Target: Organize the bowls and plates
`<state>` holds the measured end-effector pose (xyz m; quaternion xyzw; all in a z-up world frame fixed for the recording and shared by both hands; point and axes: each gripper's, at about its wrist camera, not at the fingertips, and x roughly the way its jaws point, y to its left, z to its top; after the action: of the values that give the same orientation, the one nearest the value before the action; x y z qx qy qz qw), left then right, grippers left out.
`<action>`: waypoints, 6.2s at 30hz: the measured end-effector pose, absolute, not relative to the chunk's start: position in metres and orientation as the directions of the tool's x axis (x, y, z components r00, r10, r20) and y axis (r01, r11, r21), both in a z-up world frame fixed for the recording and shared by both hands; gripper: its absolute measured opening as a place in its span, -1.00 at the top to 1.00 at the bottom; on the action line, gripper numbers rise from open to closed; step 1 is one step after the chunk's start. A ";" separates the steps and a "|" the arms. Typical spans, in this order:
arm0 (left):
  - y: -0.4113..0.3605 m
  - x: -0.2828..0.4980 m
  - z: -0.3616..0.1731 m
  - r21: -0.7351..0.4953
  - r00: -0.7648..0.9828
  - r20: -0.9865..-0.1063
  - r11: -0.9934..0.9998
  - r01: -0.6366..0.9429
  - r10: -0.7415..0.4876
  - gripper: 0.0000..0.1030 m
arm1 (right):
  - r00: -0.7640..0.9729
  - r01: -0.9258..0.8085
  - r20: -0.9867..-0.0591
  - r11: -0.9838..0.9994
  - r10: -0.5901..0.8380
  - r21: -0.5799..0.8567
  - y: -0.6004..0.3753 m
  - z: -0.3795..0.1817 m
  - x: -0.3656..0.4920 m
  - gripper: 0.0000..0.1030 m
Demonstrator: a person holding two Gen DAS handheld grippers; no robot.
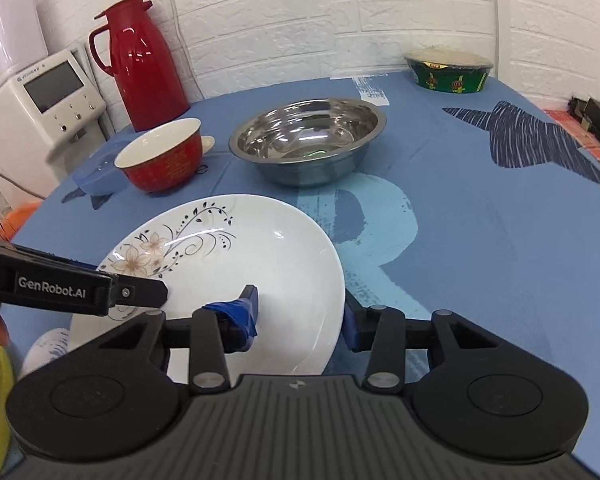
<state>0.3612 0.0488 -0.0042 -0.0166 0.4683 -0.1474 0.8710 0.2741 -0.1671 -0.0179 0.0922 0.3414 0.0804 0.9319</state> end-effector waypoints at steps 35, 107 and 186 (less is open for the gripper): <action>0.259 0.154 0.016 -0.106 0.633 -0.774 0.991 -0.078 -0.033 0.30 | 0.666 -0.391 -0.598 0.892 0.446 0.229 0.046 -0.003 0.152 0.34; -0.001 0.510 -0.007 -0.283 0.549 -0.803 0.959 -0.011 -0.231 -0.56 | 0.612 -0.015 -0.789 0.998 0.055 0.057 -0.202 0.007 0.467 0.20; 0.035 0.148 -0.009 -0.190 0.568 -0.733 0.914 0.359 -0.375 0.59 | 0.724 -0.210 -0.650 0.971 0.231 0.111 -0.137 -0.020 0.094 0.59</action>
<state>0.1475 0.0354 -0.0094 -0.0096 0.4160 -0.2073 0.8854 0.0939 -0.1371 -0.0200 0.0149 0.3518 0.1187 0.9284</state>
